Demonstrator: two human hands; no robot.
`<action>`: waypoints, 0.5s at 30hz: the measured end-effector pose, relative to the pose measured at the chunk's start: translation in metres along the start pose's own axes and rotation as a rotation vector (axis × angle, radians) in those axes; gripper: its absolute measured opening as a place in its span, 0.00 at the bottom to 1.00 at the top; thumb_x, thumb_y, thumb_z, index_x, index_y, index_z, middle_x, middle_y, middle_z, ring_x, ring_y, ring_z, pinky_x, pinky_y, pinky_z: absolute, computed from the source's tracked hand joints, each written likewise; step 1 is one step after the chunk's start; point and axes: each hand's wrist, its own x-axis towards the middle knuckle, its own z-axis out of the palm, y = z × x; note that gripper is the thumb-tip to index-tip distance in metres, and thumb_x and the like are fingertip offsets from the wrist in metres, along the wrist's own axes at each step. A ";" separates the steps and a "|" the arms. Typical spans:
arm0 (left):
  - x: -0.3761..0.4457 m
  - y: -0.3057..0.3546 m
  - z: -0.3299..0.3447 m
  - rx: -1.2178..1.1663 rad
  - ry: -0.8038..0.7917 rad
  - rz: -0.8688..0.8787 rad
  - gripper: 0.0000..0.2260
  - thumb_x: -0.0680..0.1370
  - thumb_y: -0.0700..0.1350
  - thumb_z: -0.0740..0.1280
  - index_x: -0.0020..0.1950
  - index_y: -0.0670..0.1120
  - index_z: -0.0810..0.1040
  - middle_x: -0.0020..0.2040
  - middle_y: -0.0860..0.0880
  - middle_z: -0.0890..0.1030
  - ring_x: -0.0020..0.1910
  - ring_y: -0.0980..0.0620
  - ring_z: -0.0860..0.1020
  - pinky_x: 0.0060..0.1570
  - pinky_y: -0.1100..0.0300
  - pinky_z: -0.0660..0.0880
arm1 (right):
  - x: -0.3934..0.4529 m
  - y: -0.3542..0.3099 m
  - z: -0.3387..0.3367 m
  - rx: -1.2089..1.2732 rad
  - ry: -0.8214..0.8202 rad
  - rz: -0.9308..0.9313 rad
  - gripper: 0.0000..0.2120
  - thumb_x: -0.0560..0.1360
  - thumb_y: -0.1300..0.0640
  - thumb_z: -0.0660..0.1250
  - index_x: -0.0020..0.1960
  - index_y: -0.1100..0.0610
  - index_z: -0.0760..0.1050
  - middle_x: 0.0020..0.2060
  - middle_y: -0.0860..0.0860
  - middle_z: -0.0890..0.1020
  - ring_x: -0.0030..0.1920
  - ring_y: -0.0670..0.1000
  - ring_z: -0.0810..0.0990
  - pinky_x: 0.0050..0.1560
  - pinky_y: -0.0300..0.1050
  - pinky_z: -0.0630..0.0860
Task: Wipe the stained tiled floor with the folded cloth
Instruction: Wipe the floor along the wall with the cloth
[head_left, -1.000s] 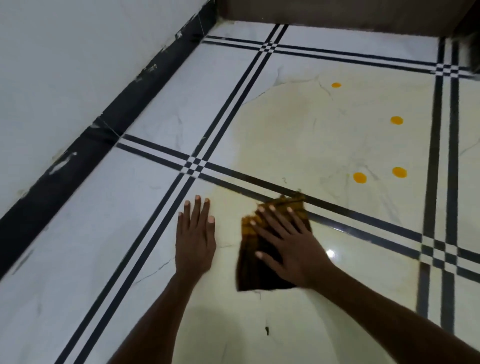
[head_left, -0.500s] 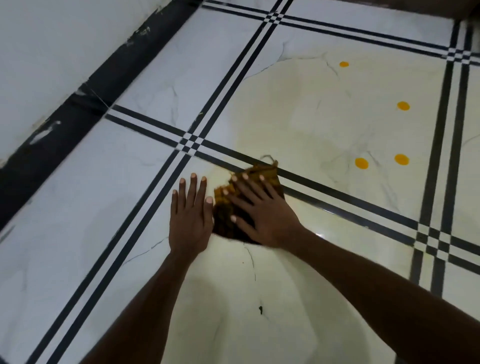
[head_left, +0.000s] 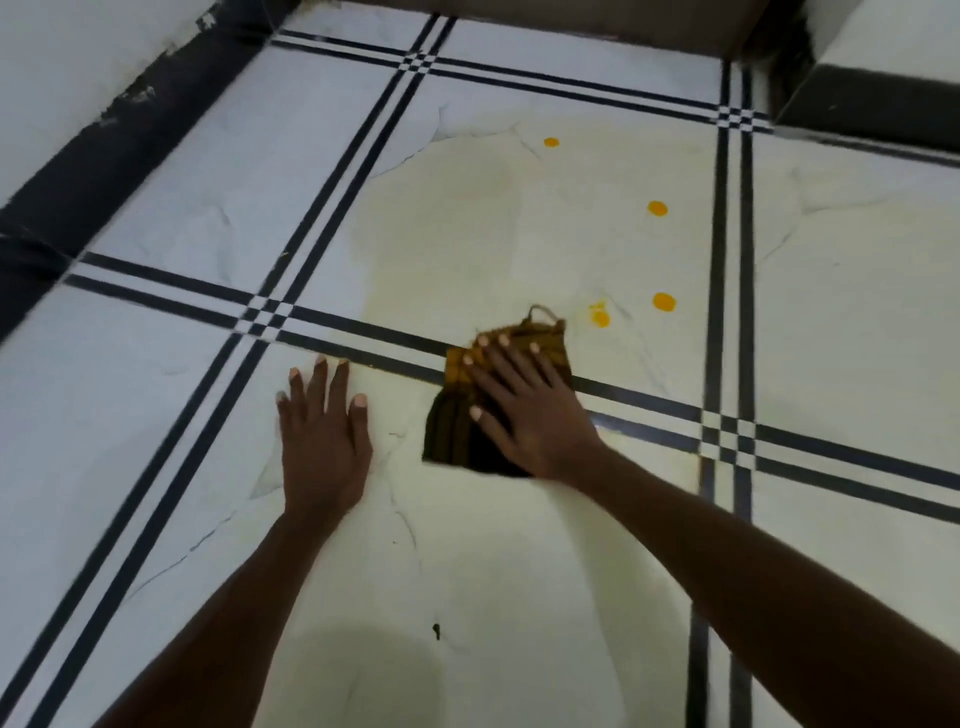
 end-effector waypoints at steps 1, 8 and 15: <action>0.008 0.018 0.003 -0.011 -0.003 0.072 0.26 0.86 0.54 0.47 0.83 0.48 0.59 0.83 0.43 0.59 0.84 0.41 0.52 0.82 0.40 0.48 | -0.026 0.005 -0.002 0.005 -0.033 -0.056 0.29 0.86 0.40 0.49 0.85 0.49 0.53 0.85 0.51 0.53 0.85 0.53 0.47 0.84 0.58 0.46; 0.088 0.114 0.063 0.008 -0.146 0.404 0.25 0.86 0.54 0.47 0.83 0.51 0.59 0.84 0.46 0.57 0.84 0.40 0.50 0.81 0.37 0.52 | -0.041 0.171 -0.019 0.047 0.024 0.405 0.32 0.85 0.38 0.42 0.85 0.51 0.52 0.84 0.53 0.55 0.85 0.54 0.48 0.83 0.63 0.50; 0.123 0.141 0.092 0.174 -0.092 0.202 0.26 0.85 0.56 0.44 0.85 0.55 0.52 0.85 0.48 0.52 0.84 0.40 0.49 0.80 0.36 0.46 | 0.064 0.149 -0.014 0.073 0.036 0.398 0.33 0.84 0.37 0.44 0.84 0.51 0.54 0.84 0.55 0.54 0.85 0.58 0.48 0.83 0.63 0.47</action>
